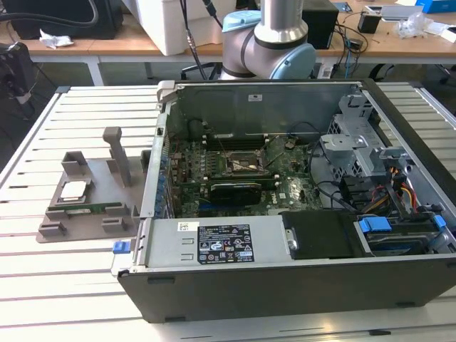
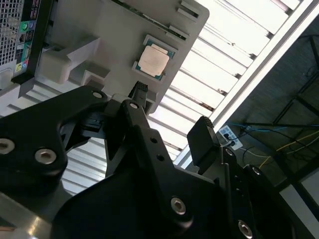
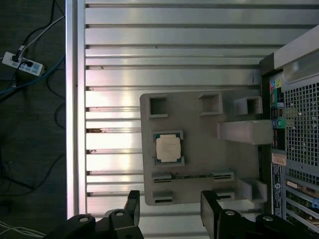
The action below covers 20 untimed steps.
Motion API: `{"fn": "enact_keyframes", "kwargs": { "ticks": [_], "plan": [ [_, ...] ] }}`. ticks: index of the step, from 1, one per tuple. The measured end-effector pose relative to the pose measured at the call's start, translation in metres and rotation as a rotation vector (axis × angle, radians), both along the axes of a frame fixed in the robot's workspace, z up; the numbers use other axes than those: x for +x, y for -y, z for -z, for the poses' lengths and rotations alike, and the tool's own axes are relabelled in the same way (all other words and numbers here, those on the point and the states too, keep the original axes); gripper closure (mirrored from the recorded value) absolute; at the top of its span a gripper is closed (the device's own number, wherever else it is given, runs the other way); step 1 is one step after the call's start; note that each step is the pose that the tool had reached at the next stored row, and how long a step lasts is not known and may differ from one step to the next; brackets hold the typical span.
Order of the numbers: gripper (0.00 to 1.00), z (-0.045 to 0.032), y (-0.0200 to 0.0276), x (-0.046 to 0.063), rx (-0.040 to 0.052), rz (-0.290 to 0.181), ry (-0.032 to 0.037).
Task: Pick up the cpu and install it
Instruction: 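Pick up the cpu and move it towards the insertion slot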
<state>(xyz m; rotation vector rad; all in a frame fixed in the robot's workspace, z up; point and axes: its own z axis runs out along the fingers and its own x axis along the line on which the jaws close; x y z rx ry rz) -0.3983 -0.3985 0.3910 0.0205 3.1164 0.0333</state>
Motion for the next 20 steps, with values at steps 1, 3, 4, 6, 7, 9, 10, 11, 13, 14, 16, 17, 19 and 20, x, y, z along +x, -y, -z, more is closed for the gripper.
{"fn": "enact_keyframes", "kwargs": {
  "ticks": [1, 3, 4, 6, 7, 9, 10, 11, 13, 14, 16, 17, 19, 20],
  "plan": [
    [0.40, 0.0000, 0.0000, 0.000, 0.0000, 0.000, 0.0000],
    [0.40, 0.0004, 0.0000, 0.000, 0.0000, 0.000, -0.0001],
    [0.40, 0.0008, 0.0000, 0.000, 0.0000, 0.000, 0.0000],
    [0.40, 0.0021, 0.0000, 0.000, 0.0000, 0.000, 0.0000],
    [0.40, 0.0034, 0.0000, 0.000, 0.0001, 0.000, 0.0001],
    [0.40, 0.0080, 0.0000, 0.000, 0.0000, 0.000, 0.0000],
    [0.40, 0.0094, 0.0000, 0.000, 0.0000, 0.000, 0.0000],
    [0.40, 0.0103, 0.0000, 0.000, -0.0001, 0.000, -0.0001],
    [0.40, 0.0122, 0.0000, 0.000, 0.0000, 0.000, -0.0001],
    [0.40, 0.0136, 0.0000, 0.000, 0.0000, 0.000, -0.0003],
    [0.40, 0.0161, 0.0000, 0.000, -0.0001, 0.000, -0.0004],
    [0.40, 0.0170, 0.0000, 0.000, -0.0001, 0.000, -0.0005],
    [0.40, 0.0192, 0.0000, 0.000, -0.0001, 0.000, -0.0007],
    [0.40, 0.0202, 0.0000, 0.000, 0.0000, 0.000, -0.0006]
  ]
}}
